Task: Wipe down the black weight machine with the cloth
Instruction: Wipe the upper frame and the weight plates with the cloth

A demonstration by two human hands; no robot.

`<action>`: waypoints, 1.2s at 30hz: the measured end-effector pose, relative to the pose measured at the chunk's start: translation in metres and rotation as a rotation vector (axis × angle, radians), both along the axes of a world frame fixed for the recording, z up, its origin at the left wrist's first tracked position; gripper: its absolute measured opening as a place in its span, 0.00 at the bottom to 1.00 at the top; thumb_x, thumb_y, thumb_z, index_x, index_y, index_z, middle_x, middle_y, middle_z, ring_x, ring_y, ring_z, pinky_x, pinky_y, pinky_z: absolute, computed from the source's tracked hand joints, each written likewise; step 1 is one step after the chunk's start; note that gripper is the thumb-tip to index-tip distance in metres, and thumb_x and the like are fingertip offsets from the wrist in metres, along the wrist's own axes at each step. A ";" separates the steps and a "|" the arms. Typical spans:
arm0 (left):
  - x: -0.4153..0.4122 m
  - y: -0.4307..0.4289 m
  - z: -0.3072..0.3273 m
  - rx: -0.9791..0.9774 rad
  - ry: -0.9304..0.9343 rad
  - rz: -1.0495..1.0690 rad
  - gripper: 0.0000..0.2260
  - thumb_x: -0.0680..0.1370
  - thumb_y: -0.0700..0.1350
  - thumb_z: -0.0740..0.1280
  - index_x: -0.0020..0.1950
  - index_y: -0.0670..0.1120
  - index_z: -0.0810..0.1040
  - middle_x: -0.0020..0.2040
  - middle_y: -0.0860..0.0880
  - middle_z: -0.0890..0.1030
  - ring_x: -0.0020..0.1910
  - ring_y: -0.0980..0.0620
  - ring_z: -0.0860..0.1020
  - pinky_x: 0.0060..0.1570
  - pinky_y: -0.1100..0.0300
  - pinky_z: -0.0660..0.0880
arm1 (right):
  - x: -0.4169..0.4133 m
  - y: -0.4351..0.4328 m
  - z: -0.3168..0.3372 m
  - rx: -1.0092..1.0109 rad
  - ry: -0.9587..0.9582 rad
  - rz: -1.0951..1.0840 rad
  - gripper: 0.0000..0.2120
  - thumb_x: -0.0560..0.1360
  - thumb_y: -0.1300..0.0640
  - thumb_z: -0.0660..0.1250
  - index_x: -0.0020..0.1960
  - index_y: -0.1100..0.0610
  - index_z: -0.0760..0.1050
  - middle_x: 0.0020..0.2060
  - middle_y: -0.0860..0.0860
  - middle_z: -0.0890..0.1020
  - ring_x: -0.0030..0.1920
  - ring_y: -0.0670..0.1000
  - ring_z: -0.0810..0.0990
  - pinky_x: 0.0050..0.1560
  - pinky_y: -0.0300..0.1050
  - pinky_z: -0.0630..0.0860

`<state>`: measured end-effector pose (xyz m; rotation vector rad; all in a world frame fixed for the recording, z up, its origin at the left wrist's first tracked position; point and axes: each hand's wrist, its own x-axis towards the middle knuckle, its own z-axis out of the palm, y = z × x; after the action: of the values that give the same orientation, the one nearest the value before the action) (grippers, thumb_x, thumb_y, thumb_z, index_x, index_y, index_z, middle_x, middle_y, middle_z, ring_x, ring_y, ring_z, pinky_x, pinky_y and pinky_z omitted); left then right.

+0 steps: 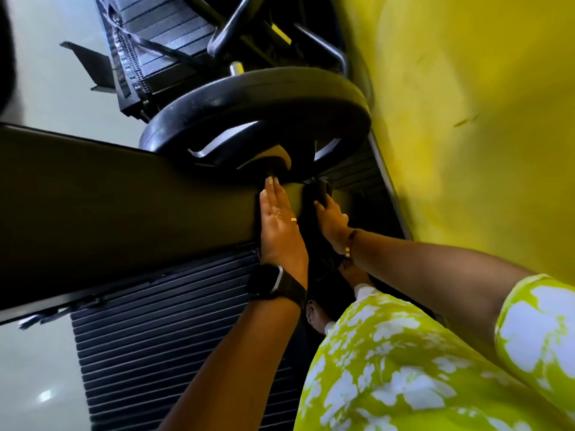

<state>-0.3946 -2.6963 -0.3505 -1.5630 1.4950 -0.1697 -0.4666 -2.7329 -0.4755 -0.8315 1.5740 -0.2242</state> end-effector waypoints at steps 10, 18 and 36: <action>-0.010 -0.009 -0.022 0.192 0.016 -0.140 0.30 0.85 0.54 0.43 0.75 0.31 0.40 0.78 0.35 0.42 0.77 0.37 0.39 0.73 0.40 0.41 | -0.017 0.023 -0.017 -0.151 0.018 0.059 0.23 0.82 0.54 0.56 0.76 0.45 0.60 0.71 0.55 0.70 0.69 0.63 0.68 0.69 0.52 0.62; -0.023 -0.021 -0.055 0.304 -0.006 -0.179 0.30 0.85 0.55 0.44 0.77 0.34 0.42 0.78 0.35 0.42 0.77 0.38 0.39 0.73 0.40 0.41 | -0.034 -0.017 -0.075 0.007 0.073 0.124 0.21 0.83 0.50 0.54 0.75 0.46 0.62 0.69 0.59 0.71 0.69 0.65 0.66 0.71 0.56 0.60; -0.033 -0.031 -0.095 0.402 -0.041 -0.279 0.30 0.85 0.54 0.45 0.77 0.35 0.40 0.78 0.36 0.41 0.77 0.38 0.39 0.73 0.40 0.42 | -0.055 -0.039 -0.124 0.084 0.033 0.006 0.19 0.78 0.55 0.64 0.68 0.58 0.69 0.65 0.61 0.70 0.64 0.61 0.72 0.66 0.54 0.70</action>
<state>-0.4271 -2.7270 -0.4455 -1.0259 1.5958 -0.0548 -0.5220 -2.7717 -0.5993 -0.7773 1.6005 -0.1401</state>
